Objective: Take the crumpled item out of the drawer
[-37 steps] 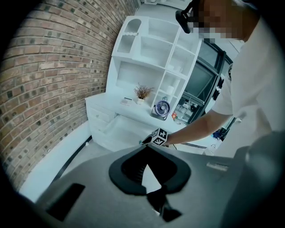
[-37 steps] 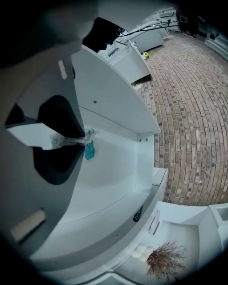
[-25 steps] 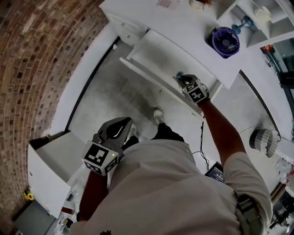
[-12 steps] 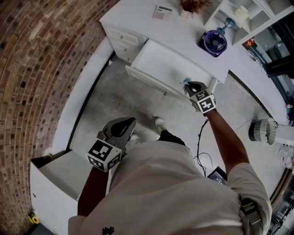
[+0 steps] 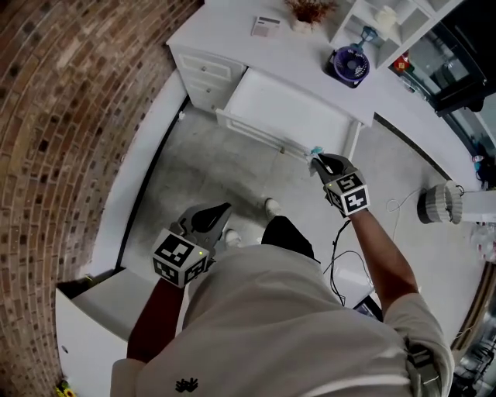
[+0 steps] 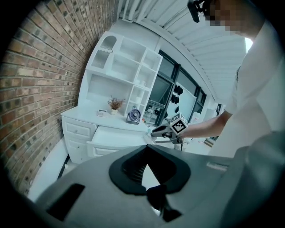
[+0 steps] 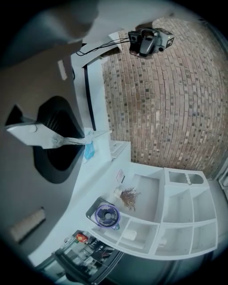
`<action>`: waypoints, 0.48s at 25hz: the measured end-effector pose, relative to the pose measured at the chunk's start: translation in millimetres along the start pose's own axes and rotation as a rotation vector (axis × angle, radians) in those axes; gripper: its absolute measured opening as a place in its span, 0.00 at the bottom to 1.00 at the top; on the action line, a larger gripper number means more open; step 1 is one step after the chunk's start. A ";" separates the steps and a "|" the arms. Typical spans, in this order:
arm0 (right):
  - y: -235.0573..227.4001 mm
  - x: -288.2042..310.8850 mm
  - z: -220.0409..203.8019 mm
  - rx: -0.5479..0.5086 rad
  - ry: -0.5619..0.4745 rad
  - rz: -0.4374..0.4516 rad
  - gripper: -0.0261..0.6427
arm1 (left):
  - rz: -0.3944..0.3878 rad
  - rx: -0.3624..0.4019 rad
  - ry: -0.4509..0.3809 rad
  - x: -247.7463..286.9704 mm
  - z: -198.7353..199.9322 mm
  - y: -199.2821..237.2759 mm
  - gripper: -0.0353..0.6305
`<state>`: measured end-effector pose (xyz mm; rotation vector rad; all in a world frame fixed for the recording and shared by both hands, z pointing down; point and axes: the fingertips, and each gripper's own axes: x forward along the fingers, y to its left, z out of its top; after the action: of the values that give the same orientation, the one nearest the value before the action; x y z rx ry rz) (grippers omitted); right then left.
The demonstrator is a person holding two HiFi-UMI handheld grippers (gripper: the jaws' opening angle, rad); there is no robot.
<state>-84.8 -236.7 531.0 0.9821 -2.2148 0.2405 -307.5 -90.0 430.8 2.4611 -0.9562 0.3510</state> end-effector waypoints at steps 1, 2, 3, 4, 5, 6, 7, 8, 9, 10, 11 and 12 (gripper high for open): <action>8.5 -6.1 0.4 0.009 -0.006 -0.002 0.13 | -0.006 0.002 0.006 -3.5 -4.9 -0.5 0.06; 16.8 -11.7 1.4 0.017 -0.012 -0.003 0.13 | -0.010 0.003 0.011 -6.8 -9.4 -0.3 0.06; 24.9 -17.3 2.3 0.027 -0.018 -0.004 0.13 | -0.012 0.004 0.015 -9.8 -12.7 -0.2 0.06; 32.9 -22.7 2.4 0.037 -0.022 -0.001 0.13 | -0.014 0.004 0.017 -12.5 -15.3 -0.3 0.06; 41.0 -27.9 2.6 0.046 -0.028 0.002 0.13 | -0.015 0.003 0.020 -15.2 -17.9 -0.6 0.06; 49.3 -32.7 4.1 0.051 -0.037 0.007 0.13 | -0.016 0.002 0.024 -18.0 -20.8 -0.8 0.06; 57.6 -36.9 6.5 0.053 -0.048 0.012 0.13 | -0.017 0.003 0.029 -20.8 -23.2 -0.8 0.06; 65.6 -40.6 8.4 0.054 -0.055 0.018 0.13 | -0.018 0.005 0.032 -23.4 -24.9 -0.7 0.06; 72.9 -43.9 9.5 0.056 -0.060 0.023 0.12 | -0.019 0.008 0.034 -25.7 -25.9 -0.5 0.06; 79.4 -47.0 10.2 0.058 -0.063 0.028 0.12 | -0.021 0.011 0.035 -27.7 -26.5 -0.5 0.06; 85.0 -50.0 11.2 0.062 -0.066 0.032 0.12 | -0.023 0.014 0.035 -29.2 -27.0 -0.5 0.06; 89.5 -53.2 13.1 0.065 -0.071 0.033 0.12 | -0.026 0.016 0.037 -30.3 -27.8 -0.7 0.06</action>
<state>-130.0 -148.9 495.4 1.0030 -2.3021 0.2986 -330.8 -58.1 442.4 2.4699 -0.9091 0.3958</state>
